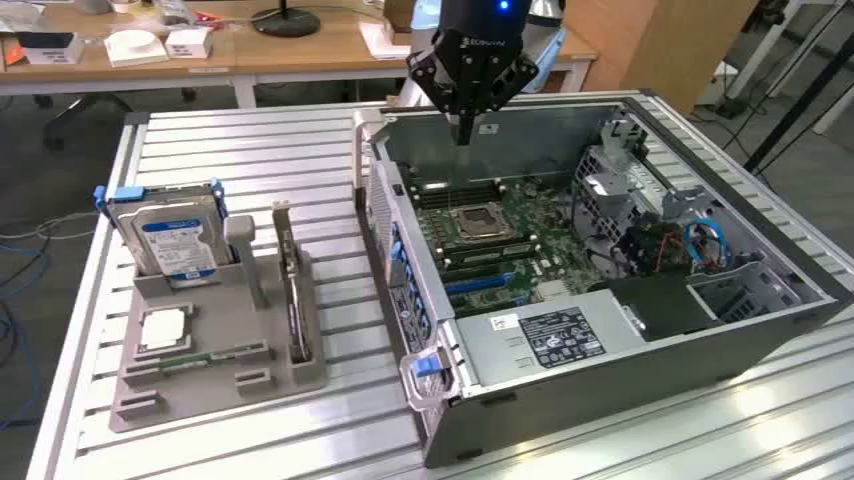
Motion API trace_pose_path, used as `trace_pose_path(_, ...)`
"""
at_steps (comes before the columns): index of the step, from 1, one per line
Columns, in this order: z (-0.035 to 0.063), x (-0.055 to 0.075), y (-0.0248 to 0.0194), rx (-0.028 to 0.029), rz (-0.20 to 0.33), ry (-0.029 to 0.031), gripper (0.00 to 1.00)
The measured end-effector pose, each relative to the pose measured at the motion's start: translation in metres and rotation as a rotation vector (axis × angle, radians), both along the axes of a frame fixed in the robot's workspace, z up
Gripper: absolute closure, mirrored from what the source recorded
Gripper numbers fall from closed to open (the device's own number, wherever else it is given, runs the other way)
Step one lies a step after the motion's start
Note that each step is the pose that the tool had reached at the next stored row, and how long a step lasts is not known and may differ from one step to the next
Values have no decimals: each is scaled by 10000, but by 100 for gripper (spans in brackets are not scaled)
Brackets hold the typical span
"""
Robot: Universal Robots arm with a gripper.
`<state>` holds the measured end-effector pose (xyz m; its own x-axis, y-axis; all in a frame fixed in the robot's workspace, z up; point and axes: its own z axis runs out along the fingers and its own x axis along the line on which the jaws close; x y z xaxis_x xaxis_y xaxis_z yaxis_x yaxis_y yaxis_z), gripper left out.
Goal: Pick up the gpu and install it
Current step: 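Reach for the gpu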
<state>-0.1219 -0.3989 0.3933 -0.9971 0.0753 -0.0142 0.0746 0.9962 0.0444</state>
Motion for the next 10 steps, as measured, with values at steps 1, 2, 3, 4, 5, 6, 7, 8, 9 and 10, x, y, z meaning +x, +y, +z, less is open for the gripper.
trace_pose_path(1, 0, 0, 0, -1, 0, 1, 89)
trace_pose_path(2, 0, 0, 0, 0, 0, 6, 89)
trace_pose_path(3, 0, 0, 0, 0, 0, 13, 89)
trace_pose_path(4, 0, -1, 0, -1, 1, 13, 89)
trace_pose_path(5, 0, -2, 0, -1, 1, 13, 89)
trace_pose_path(6, -1, -6, 1, 1, -1, 12, 89)
trace_pose_path(7, -2, -10, 0, 2, 0, 11, 89)
trace_pose_path(8, -1, -15, 0, 0, 0, 12, 89)
trace_pose_path(9, -1, -22, 0, 0, -1, 12, 89)
trace_pose_path(10, -2, -29, 0, 1, 0, 11, 89)
